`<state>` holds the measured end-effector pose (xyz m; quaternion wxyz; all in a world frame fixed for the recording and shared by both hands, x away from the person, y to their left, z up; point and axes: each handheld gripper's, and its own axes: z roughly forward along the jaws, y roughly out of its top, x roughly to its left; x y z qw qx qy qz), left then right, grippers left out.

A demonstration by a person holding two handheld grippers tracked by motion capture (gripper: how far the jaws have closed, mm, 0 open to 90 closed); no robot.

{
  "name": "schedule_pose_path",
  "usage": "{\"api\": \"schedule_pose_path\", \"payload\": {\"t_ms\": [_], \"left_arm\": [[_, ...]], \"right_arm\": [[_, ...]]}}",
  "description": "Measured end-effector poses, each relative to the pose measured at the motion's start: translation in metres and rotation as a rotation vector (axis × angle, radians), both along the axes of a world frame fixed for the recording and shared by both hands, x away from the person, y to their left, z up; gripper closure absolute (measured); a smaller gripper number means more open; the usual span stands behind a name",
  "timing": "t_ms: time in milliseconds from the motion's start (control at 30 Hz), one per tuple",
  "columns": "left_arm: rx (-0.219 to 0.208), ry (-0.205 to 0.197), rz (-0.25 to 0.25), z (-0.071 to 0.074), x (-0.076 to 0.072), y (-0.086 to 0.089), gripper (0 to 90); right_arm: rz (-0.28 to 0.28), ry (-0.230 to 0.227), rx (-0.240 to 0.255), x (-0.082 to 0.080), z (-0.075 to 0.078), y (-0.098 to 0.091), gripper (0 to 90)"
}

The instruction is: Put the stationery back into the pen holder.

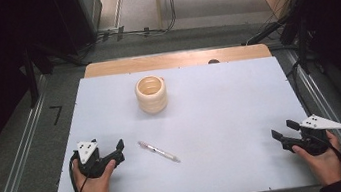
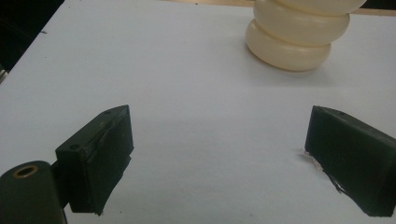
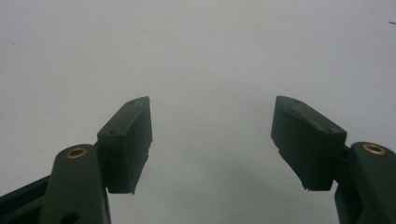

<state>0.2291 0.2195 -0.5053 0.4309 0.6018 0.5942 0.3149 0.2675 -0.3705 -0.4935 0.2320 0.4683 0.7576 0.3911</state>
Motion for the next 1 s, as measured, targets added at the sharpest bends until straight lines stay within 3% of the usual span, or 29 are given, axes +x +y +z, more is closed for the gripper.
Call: {"api": "schedule_pose_path", "payload": {"t_ms": [1000], "left_arm": [[0.001, 0.011, -0.008, -0.001, 0.000, -0.002, 8.4]], "right_arm": [[0.050, 0.002, -0.010, -0.003, 0.000, 0.018, 27.6]]}}
